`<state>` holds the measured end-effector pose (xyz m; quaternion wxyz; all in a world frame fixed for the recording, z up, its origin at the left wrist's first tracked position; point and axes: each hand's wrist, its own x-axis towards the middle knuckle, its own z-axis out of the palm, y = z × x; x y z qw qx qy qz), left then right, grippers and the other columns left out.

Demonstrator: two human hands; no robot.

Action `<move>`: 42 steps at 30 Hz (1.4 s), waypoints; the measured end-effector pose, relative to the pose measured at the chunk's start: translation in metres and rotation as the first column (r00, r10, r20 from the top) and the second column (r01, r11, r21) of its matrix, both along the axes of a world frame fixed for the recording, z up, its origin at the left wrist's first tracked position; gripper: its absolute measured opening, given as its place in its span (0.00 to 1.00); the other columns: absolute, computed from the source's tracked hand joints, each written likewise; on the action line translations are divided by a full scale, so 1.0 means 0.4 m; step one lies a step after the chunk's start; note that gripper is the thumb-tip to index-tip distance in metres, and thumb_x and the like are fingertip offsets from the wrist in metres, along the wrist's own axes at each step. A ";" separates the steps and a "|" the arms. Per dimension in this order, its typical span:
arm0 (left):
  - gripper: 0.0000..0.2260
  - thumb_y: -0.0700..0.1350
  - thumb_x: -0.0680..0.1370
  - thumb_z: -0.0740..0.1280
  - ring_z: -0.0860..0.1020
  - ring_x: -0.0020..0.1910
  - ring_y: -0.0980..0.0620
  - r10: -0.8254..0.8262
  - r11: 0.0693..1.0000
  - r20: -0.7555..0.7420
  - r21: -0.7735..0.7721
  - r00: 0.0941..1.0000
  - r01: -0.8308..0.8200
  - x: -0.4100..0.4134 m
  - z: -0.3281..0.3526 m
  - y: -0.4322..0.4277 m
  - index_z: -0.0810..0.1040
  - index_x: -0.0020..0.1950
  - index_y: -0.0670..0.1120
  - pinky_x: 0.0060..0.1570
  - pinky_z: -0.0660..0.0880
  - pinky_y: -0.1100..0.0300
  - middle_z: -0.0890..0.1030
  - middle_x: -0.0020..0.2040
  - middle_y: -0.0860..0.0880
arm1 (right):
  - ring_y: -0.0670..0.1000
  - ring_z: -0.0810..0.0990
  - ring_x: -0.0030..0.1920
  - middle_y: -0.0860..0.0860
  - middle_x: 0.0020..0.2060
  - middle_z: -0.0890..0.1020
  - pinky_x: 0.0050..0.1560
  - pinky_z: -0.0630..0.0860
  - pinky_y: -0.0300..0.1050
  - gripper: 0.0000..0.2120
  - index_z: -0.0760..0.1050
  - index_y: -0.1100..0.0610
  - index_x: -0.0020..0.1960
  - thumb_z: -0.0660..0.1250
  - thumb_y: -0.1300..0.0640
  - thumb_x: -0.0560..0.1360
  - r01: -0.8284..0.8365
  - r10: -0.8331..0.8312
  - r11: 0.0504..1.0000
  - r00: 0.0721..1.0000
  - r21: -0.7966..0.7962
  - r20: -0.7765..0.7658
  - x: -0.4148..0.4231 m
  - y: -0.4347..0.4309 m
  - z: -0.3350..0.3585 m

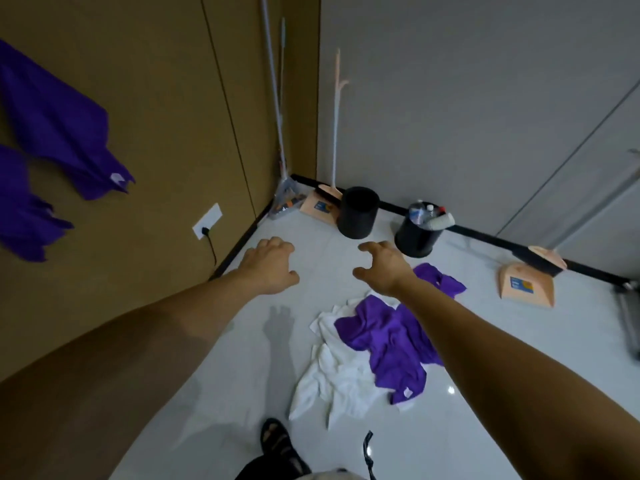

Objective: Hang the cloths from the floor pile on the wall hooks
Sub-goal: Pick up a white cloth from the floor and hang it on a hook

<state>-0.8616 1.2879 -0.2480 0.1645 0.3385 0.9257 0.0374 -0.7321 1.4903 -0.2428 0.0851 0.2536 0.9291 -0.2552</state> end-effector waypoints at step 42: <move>0.28 0.53 0.76 0.66 0.66 0.68 0.46 0.369 0.927 0.583 -0.283 0.724 -0.244 0.073 -1.479 -0.007 0.63 0.73 0.46 0.62 0.68 0.53 0.66 0.70 0.46 | 0.58 0.75 0.57 0.56 0.54 0.80 0.54 0.70 0.48 0.20 0.78 0.60 0.55 0.65 0.47 0.70 -0.045 0.107 0.961 0.970 -0.272 0.216 -0.051 0.002 -1.548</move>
